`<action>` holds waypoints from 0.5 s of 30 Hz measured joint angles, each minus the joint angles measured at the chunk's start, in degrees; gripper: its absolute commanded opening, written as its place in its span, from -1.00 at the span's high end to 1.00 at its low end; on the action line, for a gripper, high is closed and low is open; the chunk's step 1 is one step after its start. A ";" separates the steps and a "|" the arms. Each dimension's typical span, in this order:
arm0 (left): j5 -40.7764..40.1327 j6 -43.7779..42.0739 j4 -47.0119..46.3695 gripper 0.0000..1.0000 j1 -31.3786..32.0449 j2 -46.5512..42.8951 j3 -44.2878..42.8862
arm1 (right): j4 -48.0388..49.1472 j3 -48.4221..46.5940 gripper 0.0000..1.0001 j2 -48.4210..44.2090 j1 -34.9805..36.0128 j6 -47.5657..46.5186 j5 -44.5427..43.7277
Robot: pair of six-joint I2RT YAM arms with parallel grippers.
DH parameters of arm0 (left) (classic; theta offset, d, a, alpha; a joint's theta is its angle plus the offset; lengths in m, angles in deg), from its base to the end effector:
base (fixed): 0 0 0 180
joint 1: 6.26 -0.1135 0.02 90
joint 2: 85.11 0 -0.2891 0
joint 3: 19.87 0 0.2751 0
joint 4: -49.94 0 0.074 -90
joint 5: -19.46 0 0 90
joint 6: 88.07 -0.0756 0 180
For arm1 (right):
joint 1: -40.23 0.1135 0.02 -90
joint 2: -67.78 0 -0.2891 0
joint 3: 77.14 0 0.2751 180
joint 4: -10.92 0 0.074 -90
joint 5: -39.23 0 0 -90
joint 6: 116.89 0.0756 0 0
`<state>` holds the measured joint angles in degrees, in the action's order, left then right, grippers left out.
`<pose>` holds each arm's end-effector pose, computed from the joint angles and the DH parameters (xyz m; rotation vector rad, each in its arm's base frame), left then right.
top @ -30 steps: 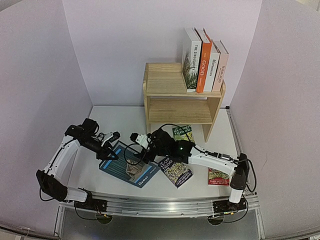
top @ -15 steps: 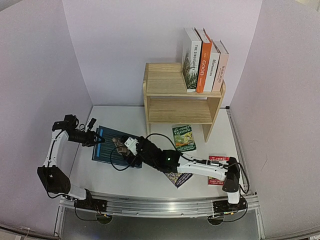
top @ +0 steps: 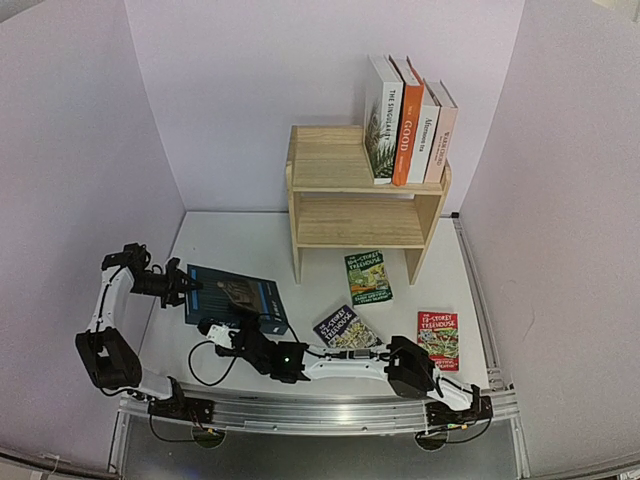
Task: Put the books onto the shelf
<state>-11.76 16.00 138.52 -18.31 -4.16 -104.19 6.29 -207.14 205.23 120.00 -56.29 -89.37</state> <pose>0.2664 -0.0092 0.3024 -0.5456 2.6324 -1.5155 0.1593 0.6174 0.2455 -1.0867 1.3529 0.0454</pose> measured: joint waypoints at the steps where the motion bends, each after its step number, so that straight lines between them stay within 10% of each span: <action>1: 0.34 0.38 -0.02 0.34 0.00 0.00 0.00 | 1.17 -1.24 -0.17 1.14 -0.13 -1.77 -1.55; 7: 0.90 2.62 -0.27 0.16 0.00 0.00 0.00 | 6.17 -4.10 0.59 4.14 -0.55 -10.51 -8.04; 12: 2.36 2.50 -0.15 -0.78 0.15 0.00 -0.21 | 7.22 -3.96 0.76 4.18 0.00 -11.22 -10.96; 15: 2.67 1.65 0.07 -0.99 0.12 0.00 -2.13 | 8.72 -2.49 0.76 3.90 -0.16 -8.45 -12.30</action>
<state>-9.09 17.65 138.60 -18.19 -4.16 -106.32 15.01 -209.63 209.13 119.84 -64.74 -101.67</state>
